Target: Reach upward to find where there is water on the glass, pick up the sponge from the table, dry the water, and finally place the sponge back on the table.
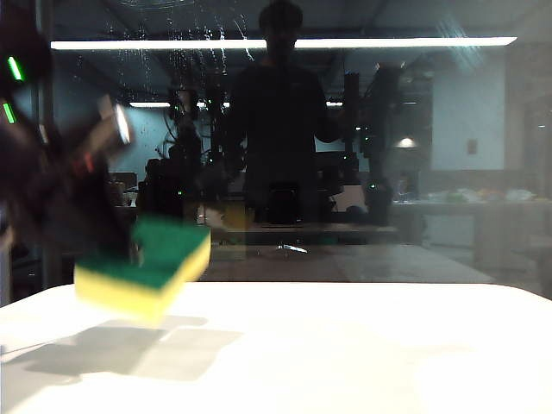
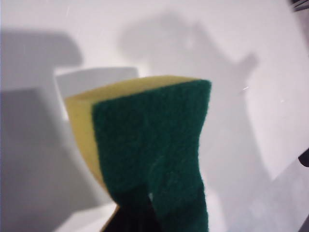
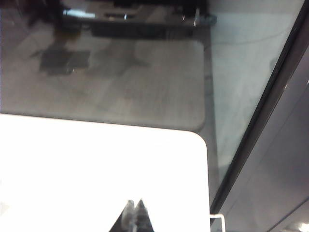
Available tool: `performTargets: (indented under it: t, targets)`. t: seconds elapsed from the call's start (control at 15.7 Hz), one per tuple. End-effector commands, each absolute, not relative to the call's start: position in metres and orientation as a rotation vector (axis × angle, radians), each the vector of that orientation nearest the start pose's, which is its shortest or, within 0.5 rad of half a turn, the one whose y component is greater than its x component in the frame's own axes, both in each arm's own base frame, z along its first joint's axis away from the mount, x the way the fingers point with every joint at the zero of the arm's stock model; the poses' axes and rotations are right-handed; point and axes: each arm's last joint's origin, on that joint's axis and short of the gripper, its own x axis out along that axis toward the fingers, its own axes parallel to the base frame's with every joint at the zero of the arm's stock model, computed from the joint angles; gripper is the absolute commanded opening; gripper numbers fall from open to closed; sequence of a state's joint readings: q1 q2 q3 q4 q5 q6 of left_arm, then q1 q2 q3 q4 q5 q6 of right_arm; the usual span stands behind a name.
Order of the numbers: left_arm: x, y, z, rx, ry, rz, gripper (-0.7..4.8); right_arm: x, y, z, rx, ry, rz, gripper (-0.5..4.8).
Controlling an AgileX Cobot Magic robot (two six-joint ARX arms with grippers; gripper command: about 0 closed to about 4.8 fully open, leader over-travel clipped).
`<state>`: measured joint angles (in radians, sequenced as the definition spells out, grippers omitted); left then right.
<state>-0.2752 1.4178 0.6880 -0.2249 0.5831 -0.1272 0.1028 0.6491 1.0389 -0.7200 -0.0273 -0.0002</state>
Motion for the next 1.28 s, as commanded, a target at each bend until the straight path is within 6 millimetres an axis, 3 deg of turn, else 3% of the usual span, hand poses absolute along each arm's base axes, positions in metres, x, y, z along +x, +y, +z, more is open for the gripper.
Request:
performTargets:
  t: [0.06,0.19,0.26,0.32,0.45,0.51,0.89,1.28]
  targets:
    - [0.251,-0.088,0.147,-0.305,1.103,-0.704,-0.06,0.104,0.012,0.385,-0.007,0.296,0.13,-0.06]
    - [0.253,-0.088,0.13,-0.323,1.18,-0.68,-0.03,0.103,0.012,0.384,-0.007,0.297,0.131,-0.06]
    - [0.253,-0.089,0.125,-0.325,1.197,-0.675,0.52,0.104,0.012,0.384,-0.007,0.297,0.131,-0.06]
    - [0.254,-0.089,0.126,-0.317,1.187,-0.668,1.69,0.103,0.012,0.384,-0.007,0.297,0.13,-0.06]
    - [0.257,-0.089,0.129,-0.316,1.177,-0.669,3.22,0.103,0.012,0.385,-0.007,0.296,0.13,-0.06]
    - [0.258,-0.089,0.13,-0.314,1.173,-0.667,3.43,0.103,0.012,0.385,-0.007,0.296,0.13,-0.06]
    - [0.271,-0.09,0.155,-0.221,1.139,-0.587,3.5,0.104,0.012,0.392,-0.009,0.217,0.13,-0.06]
    - [0.27,-0.082,0.231,0.025,0.963,-0.502,3.49,0.1,0.011,0.398,-0.044,0.153,0.126,-0.06]
